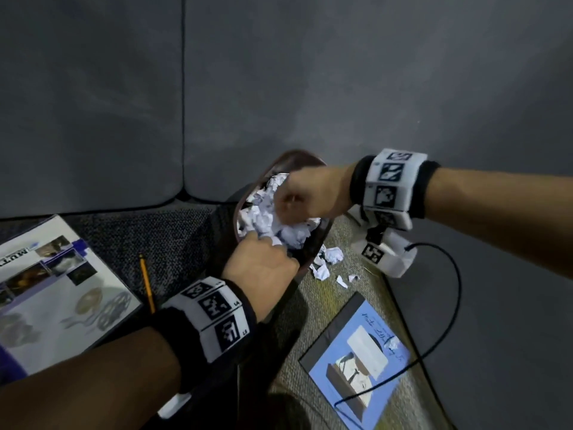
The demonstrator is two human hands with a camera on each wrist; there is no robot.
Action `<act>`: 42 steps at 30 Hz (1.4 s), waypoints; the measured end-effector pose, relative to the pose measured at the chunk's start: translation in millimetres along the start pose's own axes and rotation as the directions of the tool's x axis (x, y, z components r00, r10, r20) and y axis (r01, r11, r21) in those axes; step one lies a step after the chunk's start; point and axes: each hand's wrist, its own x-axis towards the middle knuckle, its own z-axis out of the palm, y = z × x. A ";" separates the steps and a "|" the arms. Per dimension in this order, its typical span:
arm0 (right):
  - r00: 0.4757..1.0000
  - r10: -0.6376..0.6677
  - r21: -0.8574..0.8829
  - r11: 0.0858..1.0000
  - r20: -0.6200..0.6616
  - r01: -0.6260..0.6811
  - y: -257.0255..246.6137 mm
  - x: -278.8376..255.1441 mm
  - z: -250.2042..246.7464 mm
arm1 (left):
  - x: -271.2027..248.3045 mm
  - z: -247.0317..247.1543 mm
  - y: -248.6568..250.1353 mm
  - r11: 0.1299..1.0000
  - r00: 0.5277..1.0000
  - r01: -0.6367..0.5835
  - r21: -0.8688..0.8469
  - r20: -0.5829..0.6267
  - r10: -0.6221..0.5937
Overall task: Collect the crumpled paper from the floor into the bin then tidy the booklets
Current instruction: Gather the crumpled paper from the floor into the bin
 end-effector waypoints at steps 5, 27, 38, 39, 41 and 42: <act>0.986 -0.011 0.100 0.995 0.167 -0.006 11.6 34.5 28.3 | 0.5 -0.8 -2.9 1.000 1.000 0.014 0.007 0.018 -0.014; 0.829 0.466 0.932 0.320 -0.309 0.168 102.5 -8.8 42.8 | -0.6 -2.2 9.9 0.992 0.992 0.113 0.056 0.045 -0.116; 0.603 0.772 0.393 0.501 0.199 -0.771 177.6 17.7 291.4 | 1.5 12.5 9.6 0.998 0.994 0.056 0.024 -0.096 -0.054; 0.594 0.786 0.371 0.507 0.170 -0.778 177.9 19.0 294.2 | 0.4 14.7 9.2 0.998 0.994 0.041 0.041 -0.108 -0.037; 0.597 0.794 0.363 0.527 0.111 -0.769 178.6 22.6 300.2 | 2.6 14.2 10.5 0.999 0.992 0.038 0.020 -0.119 -0.035; 0.598 0.796 0.381 0.526 0.096 -0.761 179.3 24.0 302.4 | 3.4 14.8 11.6 0.999 0.993 0.041 0.009 -0.114 -0.040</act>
